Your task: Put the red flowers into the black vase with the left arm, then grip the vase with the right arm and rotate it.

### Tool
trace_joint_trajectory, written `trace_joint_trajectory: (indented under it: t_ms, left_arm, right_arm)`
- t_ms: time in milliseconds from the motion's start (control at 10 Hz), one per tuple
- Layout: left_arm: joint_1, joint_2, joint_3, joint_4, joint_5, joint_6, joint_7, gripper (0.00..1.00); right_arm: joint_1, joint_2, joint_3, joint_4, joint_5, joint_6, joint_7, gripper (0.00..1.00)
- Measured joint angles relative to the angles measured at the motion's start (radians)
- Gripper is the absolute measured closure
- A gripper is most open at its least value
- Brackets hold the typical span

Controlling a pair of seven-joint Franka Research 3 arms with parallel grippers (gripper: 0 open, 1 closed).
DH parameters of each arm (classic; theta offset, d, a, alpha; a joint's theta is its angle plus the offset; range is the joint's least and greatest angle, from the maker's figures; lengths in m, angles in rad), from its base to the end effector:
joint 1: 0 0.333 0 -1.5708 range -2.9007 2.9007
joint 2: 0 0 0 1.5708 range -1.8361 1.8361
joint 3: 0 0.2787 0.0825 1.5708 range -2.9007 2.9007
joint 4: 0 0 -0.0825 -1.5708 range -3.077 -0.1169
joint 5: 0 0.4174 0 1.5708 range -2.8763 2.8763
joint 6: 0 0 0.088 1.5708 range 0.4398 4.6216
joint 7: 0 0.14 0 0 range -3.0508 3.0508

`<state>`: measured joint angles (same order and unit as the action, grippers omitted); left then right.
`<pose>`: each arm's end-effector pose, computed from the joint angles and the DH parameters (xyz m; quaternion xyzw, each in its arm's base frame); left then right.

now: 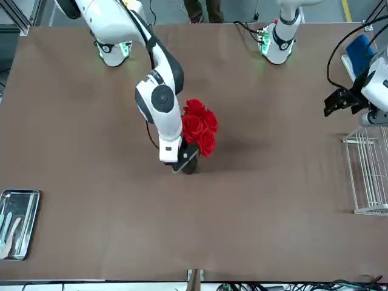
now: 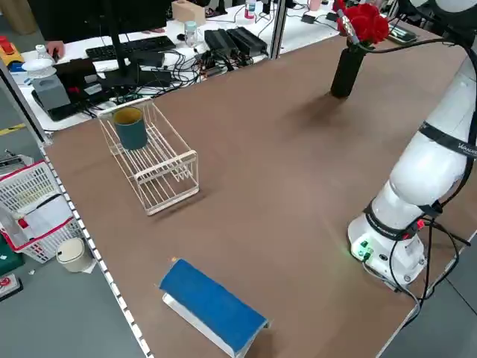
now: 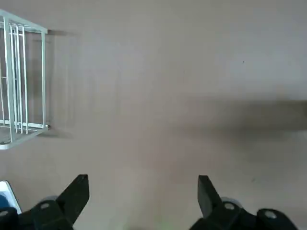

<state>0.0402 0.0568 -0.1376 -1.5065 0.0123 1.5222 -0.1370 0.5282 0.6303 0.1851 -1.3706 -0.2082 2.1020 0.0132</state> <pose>0.5945 -0.0545 0.5490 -0.9996 -0.0200 0.0199 0.0046 0.5887 0.4607 0.2862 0.9275 0.3676 0.0664 0.0167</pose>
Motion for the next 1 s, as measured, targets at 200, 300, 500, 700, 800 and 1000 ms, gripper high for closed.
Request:
trace_joint_trajectory:
  t_ms: [200, 300, 500, 700, 800, 1000]
  left_arm:
    - [0.000, 0.000, 0.000, 0.000, -0.002, 0.000, 0.000, 0.00]
    - [0.000, 0.000, 0.000, 0.000, -0.003, 0.000, -0.001, 0.00]
    - [0.000, 0.005, 0.001, 0.000, -0.003, 0.000, -0.003, 0.00]
    - [0.001, 0.012, 0.002, 0.000, -0.003, 0.000, -0.017, 0.00]
    - [0.001, 0.013, 0.002, 0.000, -0.003, 0.000, -0.028, 0.00]
    - [0.001, 0.013, 0.003, 0.000, -0.003, 0.000, -0.042, 0.00]
  right_arm:
    - [0.003, 0.000, 0.009, 0.001, -0.045, 0.002, -0.112, 0.75]
    - [0.003, -0.001, 0.009, 0.005, -0.048, 0.004, -0.185, 0.75]
    - [0.003, -0.001, 0.008, 0.021, -0.050, 0.024, -0.315, 0.75]
    - [0.002, 0.000, 0.007, 0.022, -0.050, 0.109, -0.424, 0.75]
    - [0.003, 0.001, 0.007, 0.021, -0.050, 0.124, -0.444, 0.75]
    - [0.003, 0.004, 0.008, 0.017, -0.051, 0.126, -0.469, 0.74]
